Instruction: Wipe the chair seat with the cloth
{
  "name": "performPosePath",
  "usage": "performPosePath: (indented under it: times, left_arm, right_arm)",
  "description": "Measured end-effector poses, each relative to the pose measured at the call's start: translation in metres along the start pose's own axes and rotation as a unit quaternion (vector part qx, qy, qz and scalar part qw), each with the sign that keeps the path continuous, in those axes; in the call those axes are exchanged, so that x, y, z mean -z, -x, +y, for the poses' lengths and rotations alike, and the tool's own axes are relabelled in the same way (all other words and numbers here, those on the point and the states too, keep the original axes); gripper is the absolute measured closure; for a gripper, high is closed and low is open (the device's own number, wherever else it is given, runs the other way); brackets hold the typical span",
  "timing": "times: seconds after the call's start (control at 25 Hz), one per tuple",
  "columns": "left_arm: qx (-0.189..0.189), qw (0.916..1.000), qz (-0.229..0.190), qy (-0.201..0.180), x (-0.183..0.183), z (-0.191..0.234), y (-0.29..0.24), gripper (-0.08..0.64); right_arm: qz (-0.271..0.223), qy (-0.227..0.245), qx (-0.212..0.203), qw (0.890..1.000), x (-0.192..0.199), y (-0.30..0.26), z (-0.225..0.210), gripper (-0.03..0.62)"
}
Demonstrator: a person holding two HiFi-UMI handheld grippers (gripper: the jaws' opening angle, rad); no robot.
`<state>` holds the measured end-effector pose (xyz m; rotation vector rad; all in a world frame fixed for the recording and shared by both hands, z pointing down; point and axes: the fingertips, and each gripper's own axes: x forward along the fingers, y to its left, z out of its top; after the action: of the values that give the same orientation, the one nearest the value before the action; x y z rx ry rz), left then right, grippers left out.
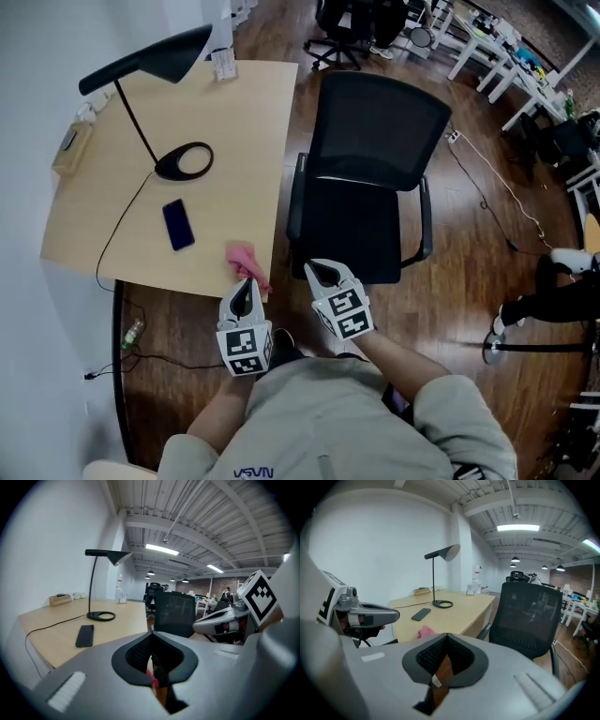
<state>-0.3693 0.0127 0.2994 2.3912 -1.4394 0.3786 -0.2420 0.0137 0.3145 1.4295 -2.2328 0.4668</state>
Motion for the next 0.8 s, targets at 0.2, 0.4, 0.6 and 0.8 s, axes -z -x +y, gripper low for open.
performPosePath:
  times: [0.2,0.4,0.6,0.8]
  left_arm:
    - [0.094,0.9953,-0.021,-0.013,-0.031,-0.092,-0.001,0.555]
    - [0.166,0.9848,-0.036,-0.038,-0.052,-0.188,0.009,0.555]
    - [0.202,0.9764,-0.046,-0.061,-0.059,-0.261,0.032,0.555]
    - [0.197,0.9765,-0.048,-0.073,-0.042,-0.306,0.060,0.555]
  right_arm:
    - [-0.045,-0.030,0.058,0.997,-0.004,0.085,-0.045,0.592]
    - [-0.098,-0.067,0.117,0.986,0.001,0.183,-0.084,0.592]
    - [-0.145,-0.104,0.158,0.971,0.015,0.265,-0.103,0.592]
    - [-0.182,-0.141,0.173,0.958,0.045,0.322,-0.106,0.592]
